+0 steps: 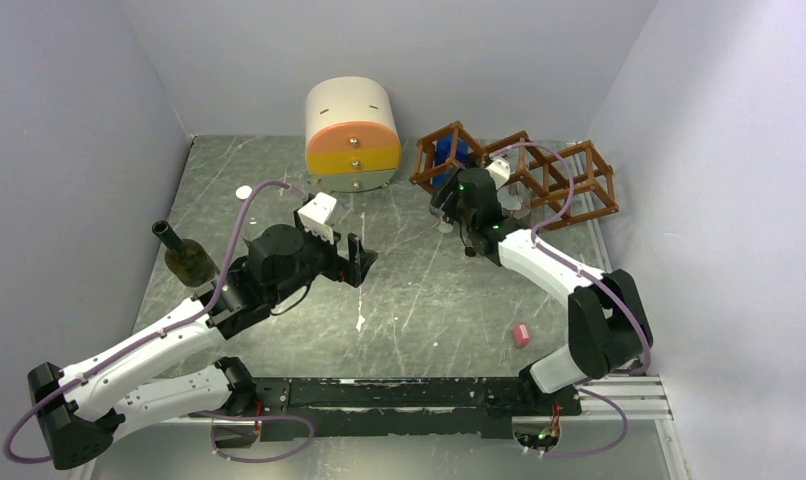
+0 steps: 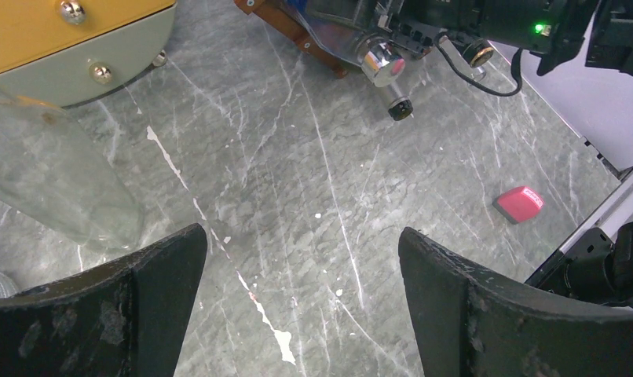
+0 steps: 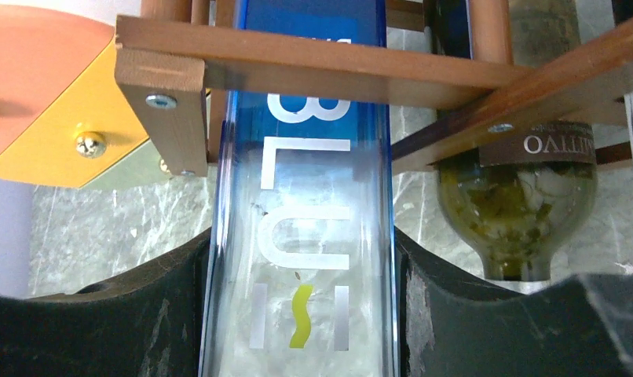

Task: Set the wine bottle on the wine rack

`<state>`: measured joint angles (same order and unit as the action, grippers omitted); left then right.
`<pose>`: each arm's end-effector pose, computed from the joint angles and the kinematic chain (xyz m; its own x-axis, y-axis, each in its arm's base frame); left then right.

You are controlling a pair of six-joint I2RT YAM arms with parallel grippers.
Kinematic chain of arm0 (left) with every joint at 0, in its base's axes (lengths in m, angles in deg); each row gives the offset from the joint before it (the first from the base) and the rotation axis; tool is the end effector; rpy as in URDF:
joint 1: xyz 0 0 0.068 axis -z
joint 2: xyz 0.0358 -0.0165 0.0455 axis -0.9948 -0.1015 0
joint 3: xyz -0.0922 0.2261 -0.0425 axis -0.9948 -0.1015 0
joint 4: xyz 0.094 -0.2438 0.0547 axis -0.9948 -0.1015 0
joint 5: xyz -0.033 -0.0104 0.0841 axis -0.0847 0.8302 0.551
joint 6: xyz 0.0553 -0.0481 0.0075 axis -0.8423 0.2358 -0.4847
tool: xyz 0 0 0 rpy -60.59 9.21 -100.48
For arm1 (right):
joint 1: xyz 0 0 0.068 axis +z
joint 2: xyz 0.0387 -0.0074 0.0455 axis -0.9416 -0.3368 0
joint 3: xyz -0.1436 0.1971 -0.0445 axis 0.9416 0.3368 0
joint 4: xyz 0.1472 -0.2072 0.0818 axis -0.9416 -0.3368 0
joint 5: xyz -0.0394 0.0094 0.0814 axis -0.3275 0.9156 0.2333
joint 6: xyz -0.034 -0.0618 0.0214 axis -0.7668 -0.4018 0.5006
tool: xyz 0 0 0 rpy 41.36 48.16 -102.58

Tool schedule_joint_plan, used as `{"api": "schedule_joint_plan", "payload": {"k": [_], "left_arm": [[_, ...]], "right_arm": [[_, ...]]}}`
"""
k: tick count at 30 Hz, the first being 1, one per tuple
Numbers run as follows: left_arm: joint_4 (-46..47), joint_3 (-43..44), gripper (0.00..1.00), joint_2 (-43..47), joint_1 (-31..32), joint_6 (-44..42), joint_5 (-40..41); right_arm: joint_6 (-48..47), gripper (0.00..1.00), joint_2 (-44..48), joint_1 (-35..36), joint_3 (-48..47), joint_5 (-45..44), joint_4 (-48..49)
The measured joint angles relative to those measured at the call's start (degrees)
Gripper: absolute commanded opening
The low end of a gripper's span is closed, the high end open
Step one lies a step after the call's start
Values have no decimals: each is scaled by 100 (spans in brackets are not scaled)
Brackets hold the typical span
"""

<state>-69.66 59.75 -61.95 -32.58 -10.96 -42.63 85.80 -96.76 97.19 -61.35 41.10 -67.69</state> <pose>0.1689 -0.1926 0.3099 -0.3503 -0.0330 -0.9361 0.5644 0.7901 -0.2390 0.3375 0.1498 0.2166 -0.4202 0.5015 -0.7563 0.1302 0.8581 0.4967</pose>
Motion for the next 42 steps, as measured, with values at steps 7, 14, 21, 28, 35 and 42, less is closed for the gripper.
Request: {"api": "schedule_joint_plan", "payload": {"k": [7, 14, 21, 28, 35, 42], "left_arm": [[-11, 0, 97, 2, 2, -2, 28], [-46, 0, 97, 2, 2, 0, 146], [-50, 0, 98, 2, 2, 0, 201], [-66, 0, 98, -9, 2, 0, 212], [-138, 0, 98, -33, 2, 0, 236], [-146, 0, 98, -28, 2, 4, 251]], "right_arm": [[7, 77, 262, 13, 175, 175, -74], [-315, 85, 761, 48, 173, 378, -280], [-675, 84, 1519, 52, 155, 142, -678], [-1038, 84, 1928, 52, 13, -94, -1067], [-1261, 83, 1899, 50, -140, -170, -1593], [-1646, 84, 2048, -236, -505, -682, -2074]]}}
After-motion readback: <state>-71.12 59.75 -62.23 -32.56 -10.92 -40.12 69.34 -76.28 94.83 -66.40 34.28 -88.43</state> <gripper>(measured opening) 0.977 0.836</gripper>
